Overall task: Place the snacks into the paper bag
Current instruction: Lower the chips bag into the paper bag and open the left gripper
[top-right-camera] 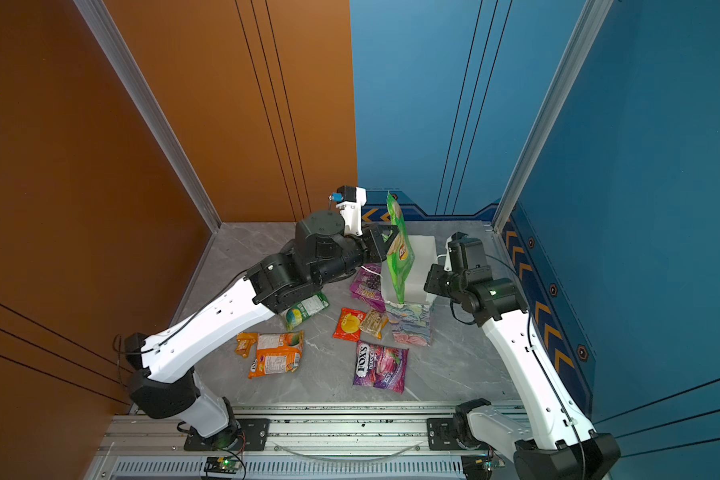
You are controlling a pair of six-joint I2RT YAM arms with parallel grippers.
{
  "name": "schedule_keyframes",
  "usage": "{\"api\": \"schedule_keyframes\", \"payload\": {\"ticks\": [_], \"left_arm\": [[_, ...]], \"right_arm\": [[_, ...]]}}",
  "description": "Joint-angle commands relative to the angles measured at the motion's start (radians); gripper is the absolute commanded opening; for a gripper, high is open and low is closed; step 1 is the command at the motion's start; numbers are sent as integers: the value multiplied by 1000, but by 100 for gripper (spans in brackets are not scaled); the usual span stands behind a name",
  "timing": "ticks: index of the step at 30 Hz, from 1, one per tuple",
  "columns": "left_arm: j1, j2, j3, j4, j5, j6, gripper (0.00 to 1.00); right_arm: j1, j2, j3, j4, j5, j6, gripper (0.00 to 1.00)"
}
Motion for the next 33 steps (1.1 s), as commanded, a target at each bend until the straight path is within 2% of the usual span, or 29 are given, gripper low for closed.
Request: {"api": "schedule_keyframes", "payload": {"ticks": [1, 6, 11, 18, 26, 33], "left_arm": [[23, 15, -1, 10, 31, -18, 0], [69, 33, 6, 0, 47, -21, 0], [68, 69, 5, -16, 40, -7, 0], [41, 139, 32, -94, -26, 60, 0], [21, 160, 29, -166, -111, 141, 0], [23, 177, 60, -295, -171, 206, 0]], "right_arm": [[8, -16, -5, 20, -3, 14, 2], [12, -15, -7, 20, -1, 13, 2], [13, -17, -7, 18, 8, 13, 2], [12, -15, 9, 5, 21, 4, 2], [13, -9, 12, 0, 40, -3, 2], [12, -10, 2, -2, 56, -4, 2]]}}
